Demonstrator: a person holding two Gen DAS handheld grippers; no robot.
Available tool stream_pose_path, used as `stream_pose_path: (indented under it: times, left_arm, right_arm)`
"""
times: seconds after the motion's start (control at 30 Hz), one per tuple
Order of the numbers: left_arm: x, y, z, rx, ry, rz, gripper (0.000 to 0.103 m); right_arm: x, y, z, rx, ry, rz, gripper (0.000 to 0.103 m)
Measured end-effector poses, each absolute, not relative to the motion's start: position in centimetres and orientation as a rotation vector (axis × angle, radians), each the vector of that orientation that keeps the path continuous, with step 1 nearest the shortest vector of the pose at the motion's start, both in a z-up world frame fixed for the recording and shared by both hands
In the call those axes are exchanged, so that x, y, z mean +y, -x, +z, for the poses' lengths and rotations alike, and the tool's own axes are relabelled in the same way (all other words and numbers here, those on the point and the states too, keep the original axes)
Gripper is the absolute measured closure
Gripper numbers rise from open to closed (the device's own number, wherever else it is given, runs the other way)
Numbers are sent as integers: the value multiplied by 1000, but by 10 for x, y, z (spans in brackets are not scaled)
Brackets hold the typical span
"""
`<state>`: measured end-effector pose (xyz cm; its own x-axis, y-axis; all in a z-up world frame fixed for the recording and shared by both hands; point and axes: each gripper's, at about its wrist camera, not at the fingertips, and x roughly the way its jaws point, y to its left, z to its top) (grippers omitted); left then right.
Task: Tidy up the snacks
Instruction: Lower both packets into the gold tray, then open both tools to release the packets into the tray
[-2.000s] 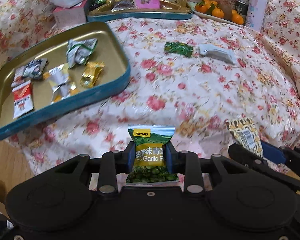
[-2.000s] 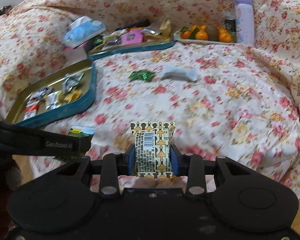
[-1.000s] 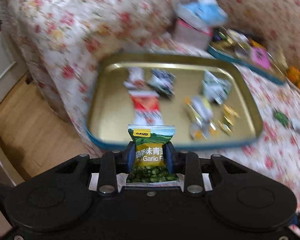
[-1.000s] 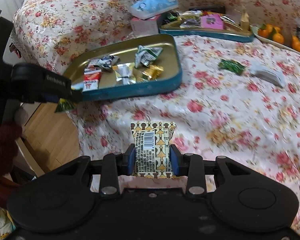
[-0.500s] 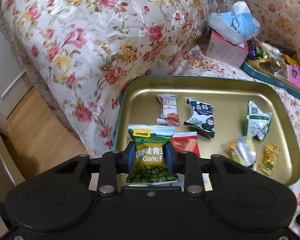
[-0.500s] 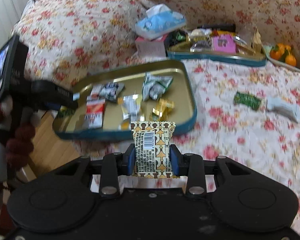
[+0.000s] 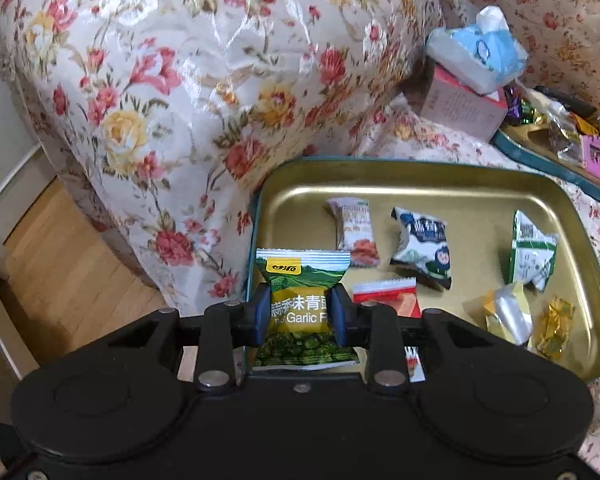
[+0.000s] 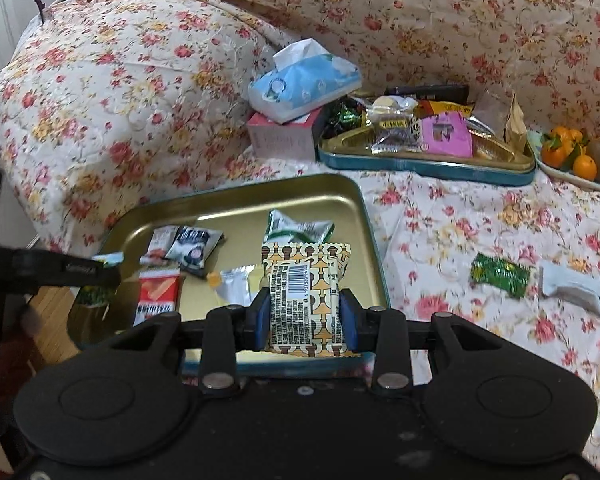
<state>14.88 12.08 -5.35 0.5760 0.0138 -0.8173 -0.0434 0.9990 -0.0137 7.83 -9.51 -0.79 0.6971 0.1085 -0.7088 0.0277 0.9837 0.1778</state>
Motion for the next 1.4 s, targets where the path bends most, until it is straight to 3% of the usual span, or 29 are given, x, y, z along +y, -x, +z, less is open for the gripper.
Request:
stream_pose_path:
  times: [0.47, 1.23, 1.4]
  left_arm:
    - [116, -150, -58, 986, 37, -9, 58]
    - [123, -146, -52, 1000, 83, 3, 58]
    - [122, -145, -50, 998, 89, -4, 58]
  right_arm:
    - [-77, -133, -10, 750, -139, 70, 66]
    - [-28, -173, -34, 767, -98, 153, 64]
    - [-30, -168, -30, 742, -107, 151, 49]
